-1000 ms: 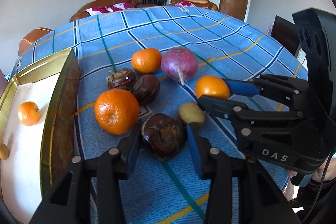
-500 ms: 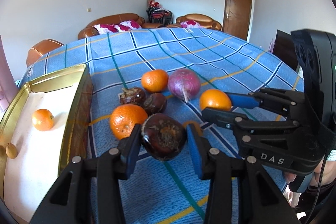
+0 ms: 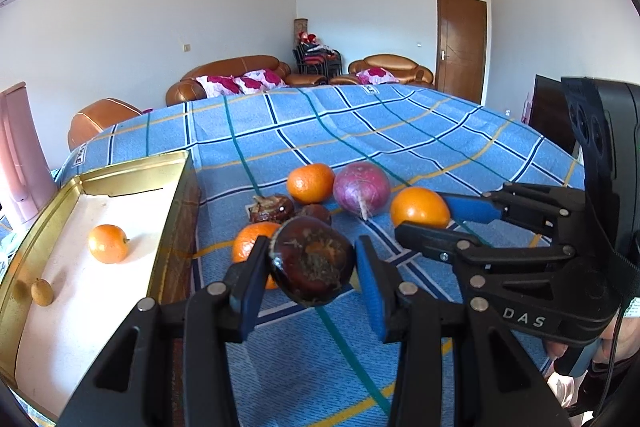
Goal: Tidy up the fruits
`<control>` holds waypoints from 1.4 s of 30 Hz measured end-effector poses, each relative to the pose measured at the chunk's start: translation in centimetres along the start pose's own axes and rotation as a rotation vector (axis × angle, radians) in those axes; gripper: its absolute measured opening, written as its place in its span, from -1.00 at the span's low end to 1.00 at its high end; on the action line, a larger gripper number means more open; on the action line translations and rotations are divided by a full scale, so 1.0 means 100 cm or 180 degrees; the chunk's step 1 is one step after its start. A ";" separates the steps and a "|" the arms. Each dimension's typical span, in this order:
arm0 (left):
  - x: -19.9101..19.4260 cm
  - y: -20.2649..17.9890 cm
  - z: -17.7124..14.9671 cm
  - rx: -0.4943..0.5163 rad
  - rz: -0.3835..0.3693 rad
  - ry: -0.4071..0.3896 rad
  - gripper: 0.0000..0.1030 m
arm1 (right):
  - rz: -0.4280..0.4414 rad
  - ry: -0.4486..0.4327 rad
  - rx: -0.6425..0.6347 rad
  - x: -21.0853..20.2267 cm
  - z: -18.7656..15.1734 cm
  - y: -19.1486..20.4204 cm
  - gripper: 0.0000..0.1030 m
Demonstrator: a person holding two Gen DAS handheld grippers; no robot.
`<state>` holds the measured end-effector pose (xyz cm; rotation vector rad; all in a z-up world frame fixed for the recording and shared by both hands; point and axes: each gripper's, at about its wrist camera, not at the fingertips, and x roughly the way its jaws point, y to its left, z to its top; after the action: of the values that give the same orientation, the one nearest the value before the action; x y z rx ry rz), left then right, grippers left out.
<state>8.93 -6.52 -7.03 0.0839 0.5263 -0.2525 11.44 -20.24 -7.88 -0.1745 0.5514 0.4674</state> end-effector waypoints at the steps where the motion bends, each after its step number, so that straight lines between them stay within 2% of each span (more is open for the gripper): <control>1: -0.001 0.000 0.000 -0.0002 0.0009 -0.0023 -0.14 | 0.0003 -0.0022 -0.0010 -0.001 0.000 0.000 -0.23; 14: -0.011 -0.001 -0.001 -0.0015 0.0093 -0.0214 -0.14 | -0.0017 -0.0278 -0.0117 -0.013 -0.004 0.006 -0.23; 42: -0.032 -0.002 -0.007 -0.0023 0.0207 -0.0606 -0.14 | -0.0041 -0.0626 -0.0256 -0.032 -0.010 0.013 -0.23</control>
<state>5.87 -5.87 -5.95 0.0690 0.3347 -0.1927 7.97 -20.55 -7.06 -0.2063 0.3388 0.4885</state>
